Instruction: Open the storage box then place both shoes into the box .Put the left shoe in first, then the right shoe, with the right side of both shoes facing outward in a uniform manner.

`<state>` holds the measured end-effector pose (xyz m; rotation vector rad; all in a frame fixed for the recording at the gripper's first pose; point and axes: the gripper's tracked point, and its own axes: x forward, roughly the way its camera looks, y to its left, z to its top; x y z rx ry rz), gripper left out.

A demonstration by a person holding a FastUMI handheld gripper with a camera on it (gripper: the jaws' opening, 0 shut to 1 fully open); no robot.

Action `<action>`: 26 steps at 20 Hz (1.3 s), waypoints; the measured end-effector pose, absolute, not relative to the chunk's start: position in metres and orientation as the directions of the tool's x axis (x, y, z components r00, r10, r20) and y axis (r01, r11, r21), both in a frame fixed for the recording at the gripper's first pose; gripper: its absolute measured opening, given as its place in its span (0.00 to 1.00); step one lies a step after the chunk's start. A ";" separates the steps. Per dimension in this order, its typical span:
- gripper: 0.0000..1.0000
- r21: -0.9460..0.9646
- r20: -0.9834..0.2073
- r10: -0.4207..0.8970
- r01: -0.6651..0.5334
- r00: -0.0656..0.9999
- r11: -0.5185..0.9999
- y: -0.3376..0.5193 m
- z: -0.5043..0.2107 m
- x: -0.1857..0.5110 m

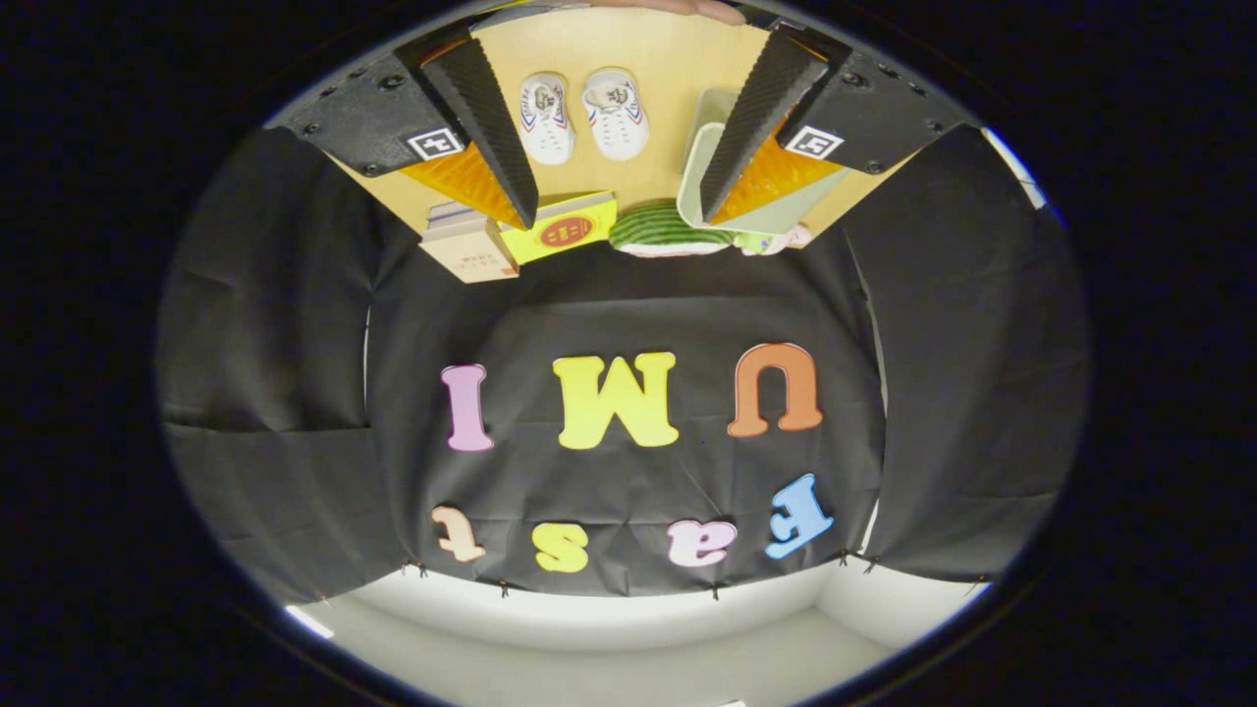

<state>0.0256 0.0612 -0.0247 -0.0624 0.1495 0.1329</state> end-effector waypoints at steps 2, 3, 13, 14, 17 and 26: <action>1.00 -0.022 -0.193 0.133 -0.140 0.972 0.990 0.054 -0.040 0.041; 1.00 -0.012 -0.209 0.124 -0.129 0.970 0.992 0.048 -0.046 0.050; 0.99 0.211 -0.368 0.266 -0.199 0.891 0.957 0.040 -0.121 0.136; 0.99 0.246 -0.383 0.295 -0.211 0.876 0.946 0.042 -0.127 0.143; 0.99 0.364 -0.423 0.405 -0.257 0.811 0.895 0.053 -0.149 0.160; 0.99 0.682 -0.424 0.673 -0.275 0.606 0.677 0.077 -0.210 0.204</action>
